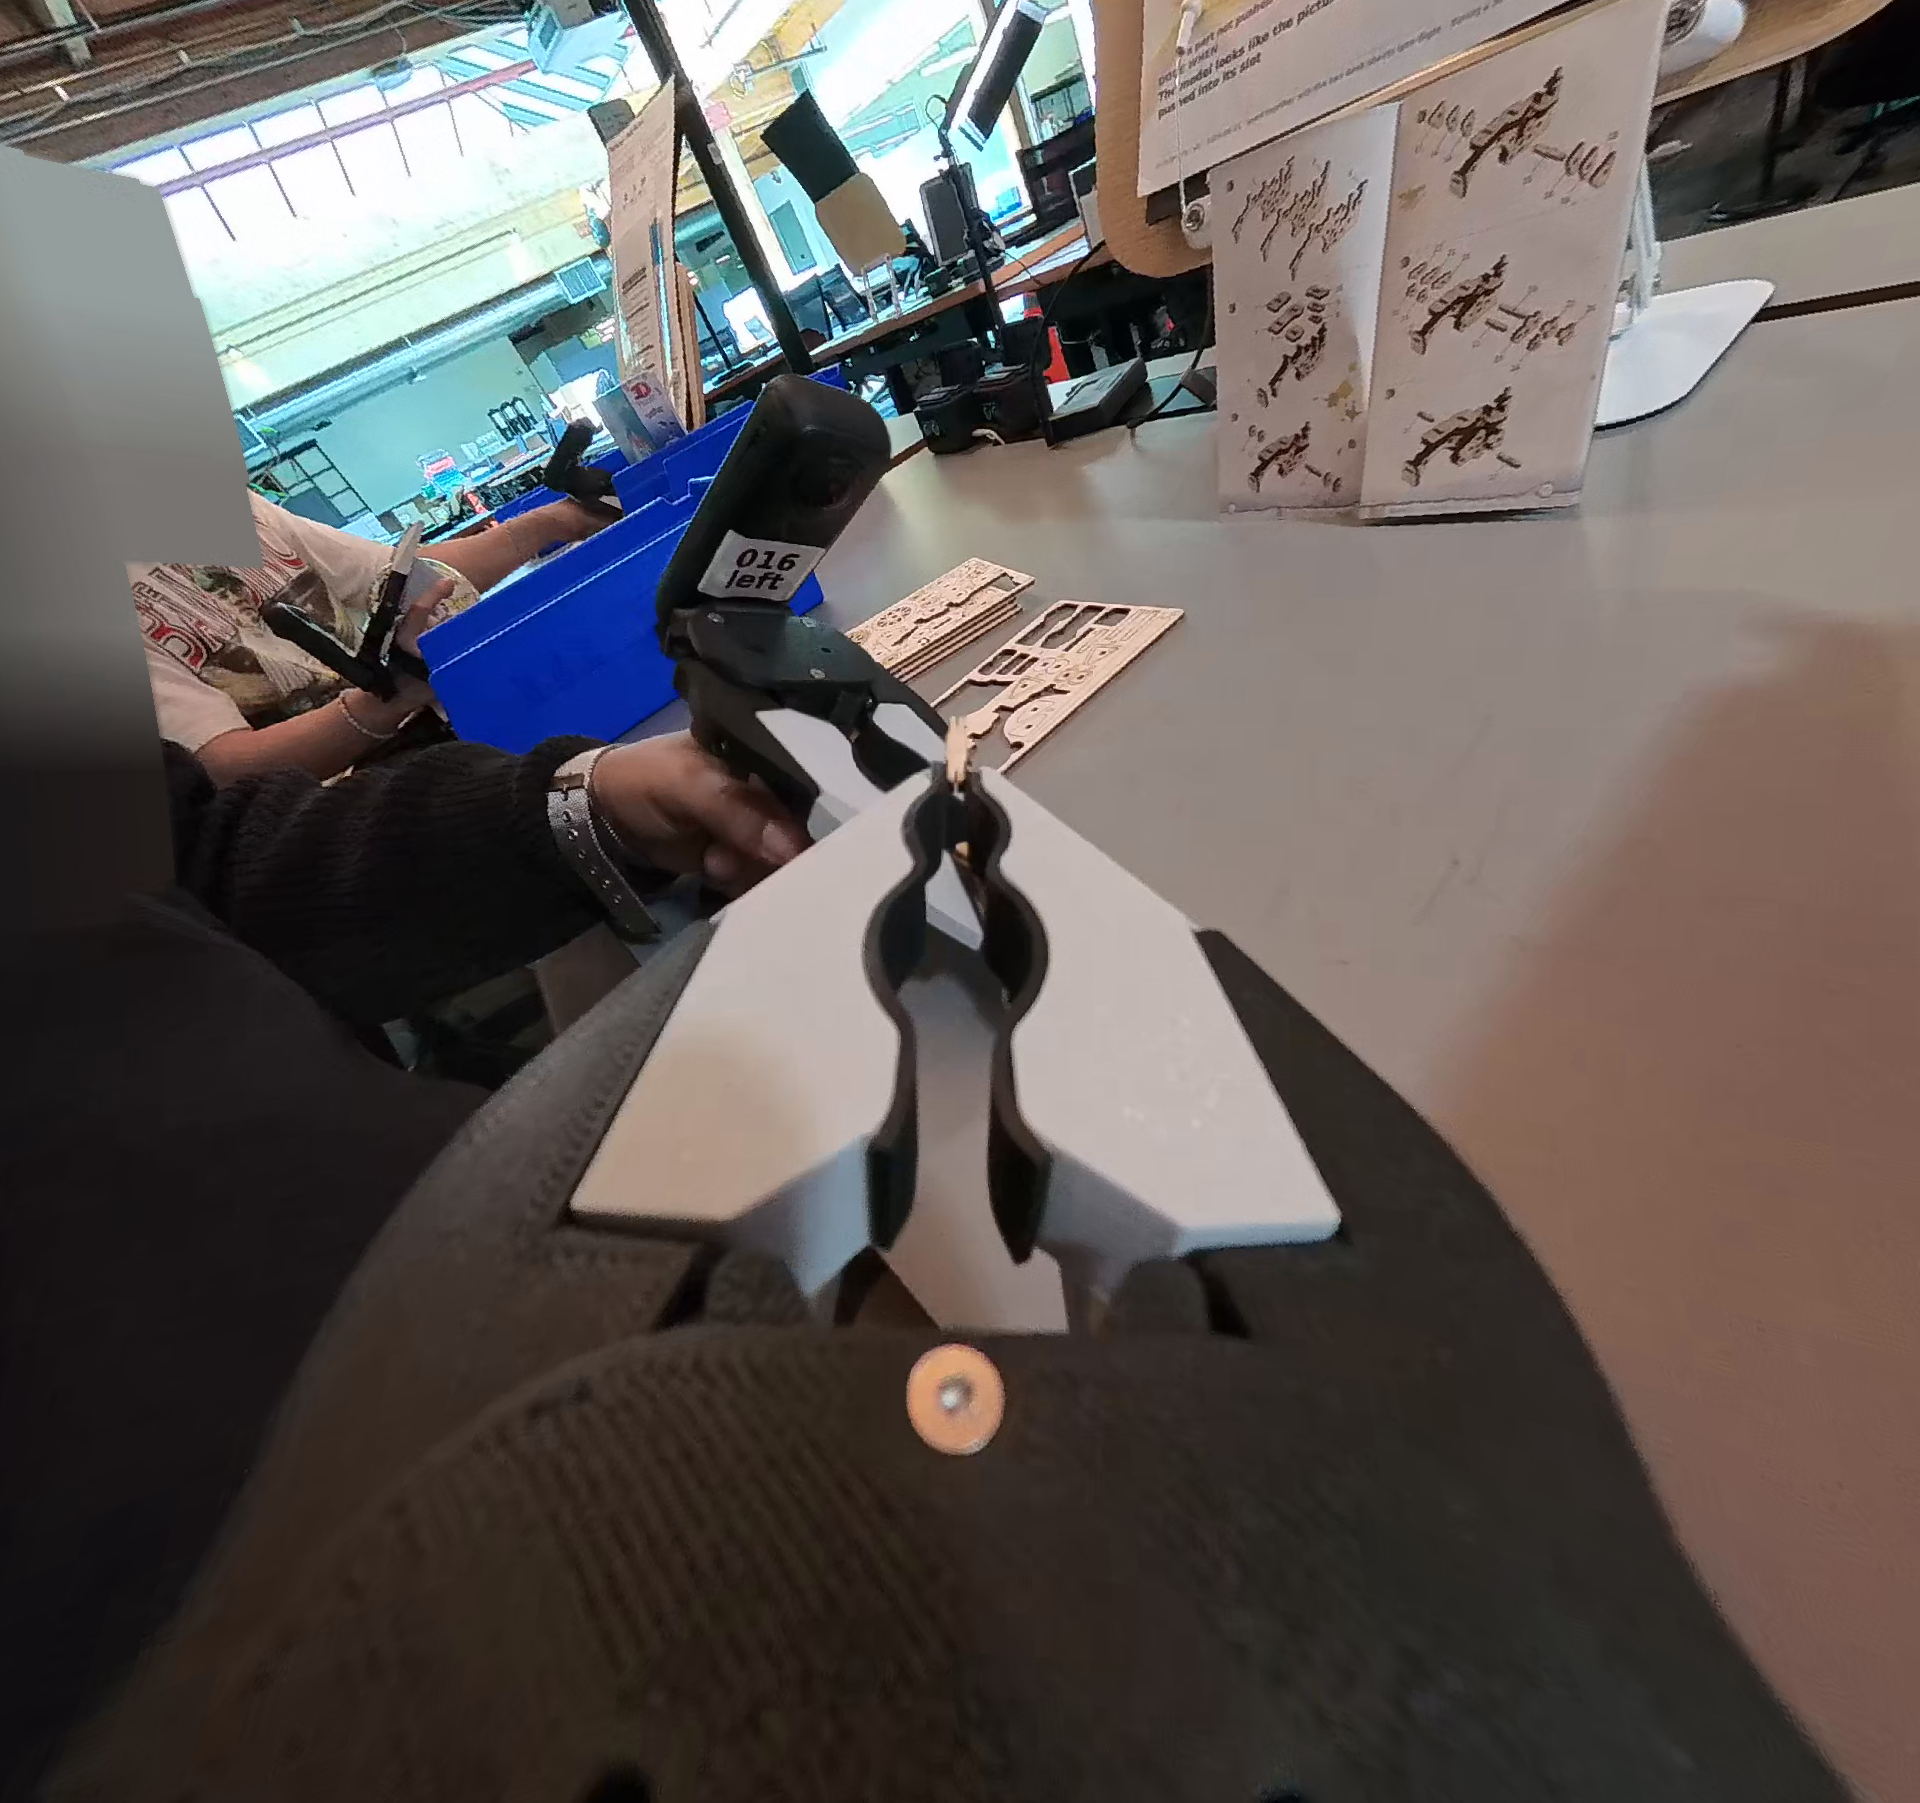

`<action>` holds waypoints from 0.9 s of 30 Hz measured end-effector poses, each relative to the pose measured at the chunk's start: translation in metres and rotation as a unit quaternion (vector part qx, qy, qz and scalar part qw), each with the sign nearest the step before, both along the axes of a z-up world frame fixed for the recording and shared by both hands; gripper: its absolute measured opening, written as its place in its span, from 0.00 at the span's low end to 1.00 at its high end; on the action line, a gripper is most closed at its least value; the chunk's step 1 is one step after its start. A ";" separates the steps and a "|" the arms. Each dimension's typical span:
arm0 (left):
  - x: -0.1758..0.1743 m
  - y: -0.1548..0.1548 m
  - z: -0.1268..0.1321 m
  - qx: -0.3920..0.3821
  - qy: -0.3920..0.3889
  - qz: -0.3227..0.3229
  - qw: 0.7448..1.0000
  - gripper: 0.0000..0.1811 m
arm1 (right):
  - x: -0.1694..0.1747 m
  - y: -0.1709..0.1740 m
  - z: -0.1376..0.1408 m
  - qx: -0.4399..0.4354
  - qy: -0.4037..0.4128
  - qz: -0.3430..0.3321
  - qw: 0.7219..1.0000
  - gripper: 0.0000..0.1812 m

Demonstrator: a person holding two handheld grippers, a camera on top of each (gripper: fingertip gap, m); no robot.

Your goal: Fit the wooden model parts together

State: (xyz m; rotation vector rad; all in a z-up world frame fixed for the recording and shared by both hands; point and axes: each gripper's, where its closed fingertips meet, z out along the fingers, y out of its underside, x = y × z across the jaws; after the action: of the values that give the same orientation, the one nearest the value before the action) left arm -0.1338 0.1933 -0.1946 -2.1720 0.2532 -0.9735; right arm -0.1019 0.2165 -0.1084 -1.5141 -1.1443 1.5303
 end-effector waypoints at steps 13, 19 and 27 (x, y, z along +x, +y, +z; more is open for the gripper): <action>-0.023 0.015 0.030 0.081 -0.062 0.081 0.991 0.07 | 0.000 0.017 -0.007 -0.075 0.003 -0.002 0.997 0.01; -0.038 0.014 0.036 0.098 -0.071 0.119 0.985 0.07 | -0.012 0.021 -0.019 -0.052 -0.028 0.006 0.998 0.01; -0.079 0.008 0.037 0.095 -0.101 0.211 0.968 0.07 | -0.036 0.009 -0.028 -0.020 -0.056 0.044 0.997 0.01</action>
State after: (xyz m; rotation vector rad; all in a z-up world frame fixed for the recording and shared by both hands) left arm -0.2131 0.2010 -0.1574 -1.8324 -0.2014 -0.8742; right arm -0.1379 0.2259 -0.1364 -1.6115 -1.2663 1.5519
